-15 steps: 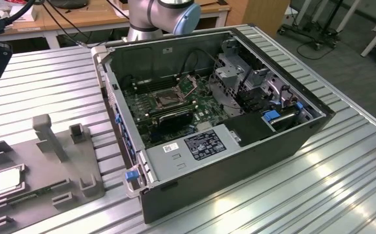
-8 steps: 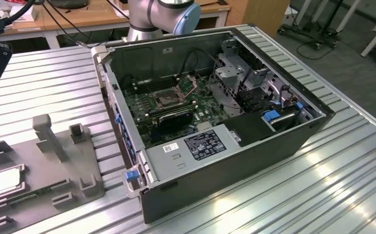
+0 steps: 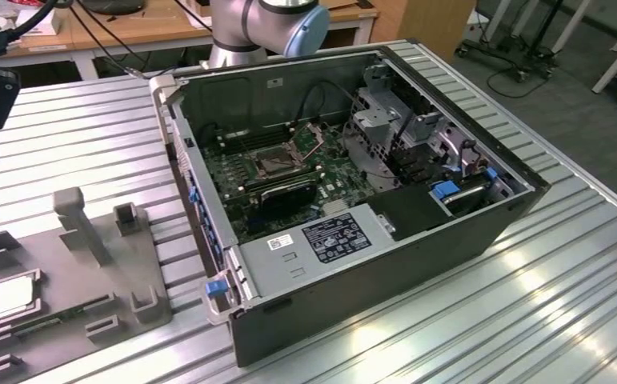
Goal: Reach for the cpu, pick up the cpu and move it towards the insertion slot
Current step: 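Reach for the cpu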
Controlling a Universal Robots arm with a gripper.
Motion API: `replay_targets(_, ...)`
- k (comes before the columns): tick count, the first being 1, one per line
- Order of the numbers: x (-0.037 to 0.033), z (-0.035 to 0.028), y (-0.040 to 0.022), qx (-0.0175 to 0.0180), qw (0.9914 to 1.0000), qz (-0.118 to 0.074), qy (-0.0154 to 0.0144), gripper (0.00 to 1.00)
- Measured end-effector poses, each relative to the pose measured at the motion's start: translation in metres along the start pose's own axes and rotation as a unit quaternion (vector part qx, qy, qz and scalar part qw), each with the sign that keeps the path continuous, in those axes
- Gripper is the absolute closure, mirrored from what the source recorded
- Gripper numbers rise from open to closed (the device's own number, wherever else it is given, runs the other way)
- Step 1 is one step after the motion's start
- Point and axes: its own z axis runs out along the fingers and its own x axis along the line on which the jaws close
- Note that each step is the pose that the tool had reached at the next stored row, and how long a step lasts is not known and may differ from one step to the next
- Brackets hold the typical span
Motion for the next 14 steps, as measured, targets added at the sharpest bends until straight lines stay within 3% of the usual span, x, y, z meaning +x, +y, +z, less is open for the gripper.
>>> replay_targets(2,0.0,0.0,0.0,0.0,1.0,0.0,0.0001,0.81)
replay_targets(5,0.0008,0.0011,-0.0002,-0.0001,1.0,0.0,-0.0002,0.69)
replay_targets(7,0.0033,0.0036,-0.0007,0.0,1.0,0.0,0.0,0.69)
replay_targets(11,0.0132,0.0108,-0.0011,0.0,1.0,0.0,0.0,0.56)
replay_targets(14,0.0213,0.0167,-0.0017,0.0002,1.0,0.0,-0.0001,0.56)
